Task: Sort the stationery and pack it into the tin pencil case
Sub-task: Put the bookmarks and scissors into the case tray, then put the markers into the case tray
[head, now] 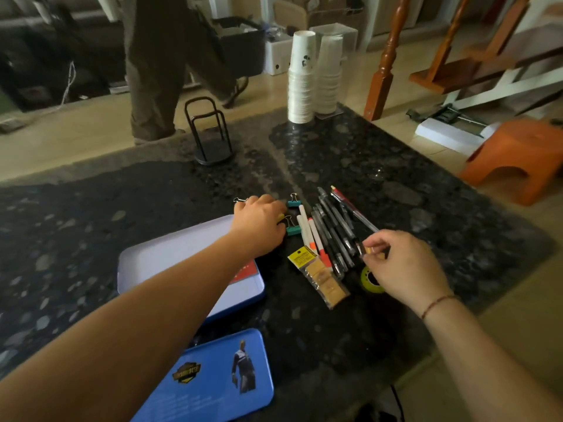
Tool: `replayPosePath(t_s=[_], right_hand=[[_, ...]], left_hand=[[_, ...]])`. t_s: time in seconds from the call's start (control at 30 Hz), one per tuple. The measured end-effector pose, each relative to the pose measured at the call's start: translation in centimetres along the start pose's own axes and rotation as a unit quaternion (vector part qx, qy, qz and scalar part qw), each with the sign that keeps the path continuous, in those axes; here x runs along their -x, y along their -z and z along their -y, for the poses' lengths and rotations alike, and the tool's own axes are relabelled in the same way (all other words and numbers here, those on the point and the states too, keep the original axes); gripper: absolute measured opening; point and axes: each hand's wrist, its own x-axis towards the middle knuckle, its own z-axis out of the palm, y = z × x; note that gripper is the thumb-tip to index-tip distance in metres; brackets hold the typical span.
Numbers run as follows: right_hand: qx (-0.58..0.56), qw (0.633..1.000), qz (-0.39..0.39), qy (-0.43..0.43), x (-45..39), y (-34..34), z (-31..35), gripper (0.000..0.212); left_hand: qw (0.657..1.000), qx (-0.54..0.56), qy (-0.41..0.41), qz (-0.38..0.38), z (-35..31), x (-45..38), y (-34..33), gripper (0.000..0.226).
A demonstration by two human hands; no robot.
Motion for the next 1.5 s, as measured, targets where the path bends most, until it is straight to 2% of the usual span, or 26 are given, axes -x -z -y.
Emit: replayPosePath(t_s=[0.13, 0.23, 0.3, 0.4, 0.53, 0.67, 0.8, 0.87, 1.0, 1.07, 1.13, 1.23, 1.33, 1.4, 1.43, 1.5], right_hand=[[0.054, 0.998, 0.030, 0.002, -0.5, 0.4, -0.8, 0.015], [0.067, 0.997, -0.017, 0.027, -0.2, 0.3, -0.3, 0.014], [0.064, 0.994, -0.039, 0.080, 0.2, -0.2, 1.0, 0.010], [0.060, 0.990, 0.021, 0.124, 0.8, -1.5, 3.6, 0.001], [0.101, 0.989, 0.046, 0.100, -0.3, -3.4, 6.2, 0.010], [0.222, 0.969, 0.065, 0.081, -2.0, -4.1, 8.8, 0.024], [0.316, 0.942, 0.089, 0.072, -2.5, -4.9, 10.1, 0.034], [0.297, 0.949, 0.088, 0.051, -2.6, -5.2, 9.8, 0.033], [0.183, 0.980, 0.082, -0.016, -2.8, -5.4, 9.2, 0.030], [0.141, 0.987, 0.072, -0.018, -2.8, -5.7, 8.8, 0.030], [0.097, 0.994, 0.058, 0.010, -2.7, -5.8, 8.4, 0.026], [0.008, 0.998, 0.030, 0.051, -2.5, -5.4, 8.2, 0.011], [-0.156, 0.981, -0.031, 0.113, -2.0, -5.2, 8.8, 0.010], [-0.216, 0.947, -0.100, 0.214, -1.3, -5.0, 10.0, 0.011], [-0.196, 0.930, -0.116, 0.289, -0.9, -5.1, 10.8, 0.011], [-0.102, 0.886, -0.082, 0.446, 0.4, -6.2, 12.4, 0.012]], left_hand=[[0.997, 0.070, -0.032, 0.002, 0.3, 0.6, 0.2, 0.027], [0.990, 0.122, -0.065, -0.011, 0.8, 2.1, 1.1, 0.027], [0.991, 0.100, -0.083, -0.034, 1.2, 3.7, 2.1, 0.028], [0.995, 0.036, -0.078, -0.058, 3.2, 7.5, 3.5, 0.029], [0.996, -0.034, -0.034, -0.070, 7.7, 13.3, 4.4, 0.022], [0.997, -0.060, -0.003, -0.044, 10.4, 17.1, 4.9, 0.039], [0.998, -0.063, -0.001, -0.021, 11.2, 18.1, 4.5, 0.040], [0.997, -0.065, -0.006, -0.033, 11.3, 18.0, 4.2, 0.037], [0.998, -0.043, -0.001, -0.048, 11.0, 17.8, 3.9, 0.032], [0.998, -0.034, -0.001, -0.046, 11.0, 18.0, 3.8, 0.025], [0.999, -0.020, -0.005, -0.046, 11.1, 18.1, 3.7, 0.019], [0.999, 0.003, -0.022, -0.027, 11.5, 18.4, 3.7, 0.027], [0.998, 0.022, -0.052, -0.025, 12.0, 19.0, 3.9, 0.032], [0.996, 0.038, -0.056, -0.058, 12.0, 19.7, 3.9, 0.036], [0.995, 0.041, -0.042, -0.080, 12.1, 20.1, 3.9, 0.044], [0.990, 0.068, 0.029, -0.116, 12.6, 20.8, 4.1, 0.066]])
